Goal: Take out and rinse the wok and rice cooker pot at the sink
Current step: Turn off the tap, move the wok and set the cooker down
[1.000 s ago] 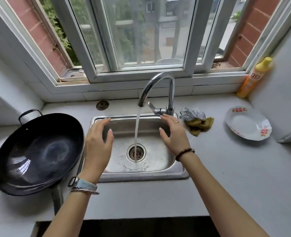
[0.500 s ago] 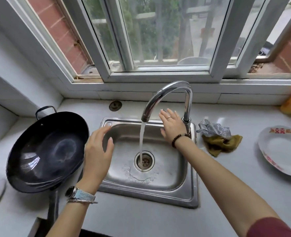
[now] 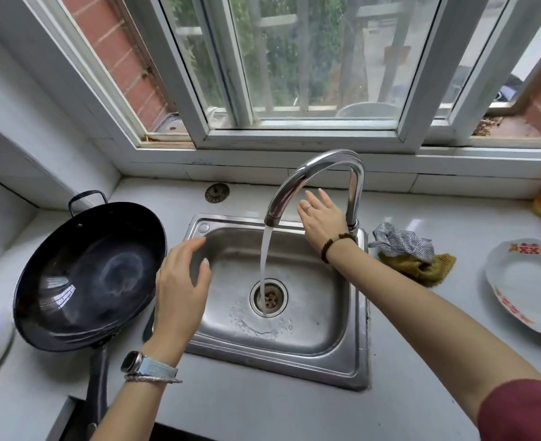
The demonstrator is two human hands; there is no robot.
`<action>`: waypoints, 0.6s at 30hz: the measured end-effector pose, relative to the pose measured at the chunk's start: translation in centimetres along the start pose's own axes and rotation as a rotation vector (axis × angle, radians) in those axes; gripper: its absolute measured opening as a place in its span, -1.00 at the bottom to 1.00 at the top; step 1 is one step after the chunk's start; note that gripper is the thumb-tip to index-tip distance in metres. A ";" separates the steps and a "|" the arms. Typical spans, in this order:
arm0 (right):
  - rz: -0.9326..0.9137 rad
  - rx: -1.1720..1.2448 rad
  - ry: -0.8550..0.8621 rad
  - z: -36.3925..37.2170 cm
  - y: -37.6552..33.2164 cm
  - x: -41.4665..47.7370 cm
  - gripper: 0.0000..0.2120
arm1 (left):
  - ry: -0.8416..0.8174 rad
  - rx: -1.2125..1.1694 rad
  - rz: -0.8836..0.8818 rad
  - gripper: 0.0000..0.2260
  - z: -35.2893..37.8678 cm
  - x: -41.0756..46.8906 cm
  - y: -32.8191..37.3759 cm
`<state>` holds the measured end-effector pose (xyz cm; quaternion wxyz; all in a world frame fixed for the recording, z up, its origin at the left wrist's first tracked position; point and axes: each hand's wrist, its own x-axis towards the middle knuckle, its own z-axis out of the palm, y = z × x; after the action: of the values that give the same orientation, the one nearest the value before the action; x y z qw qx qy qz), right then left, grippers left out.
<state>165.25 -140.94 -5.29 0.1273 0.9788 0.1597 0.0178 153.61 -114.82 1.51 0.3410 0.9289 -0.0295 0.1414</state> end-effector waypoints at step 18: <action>0.159 -0.048 0.071 -0.1 0.1 -3.8 -0.36 | 0.021 -0.037 0.010 -0.67 -1.4 -2.0 -0.4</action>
<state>161.63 -142.23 -5.18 0.1433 0.9838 0.0853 0.0665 151.43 -113.69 1.77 0.3575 0.9208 -0.0333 0.1524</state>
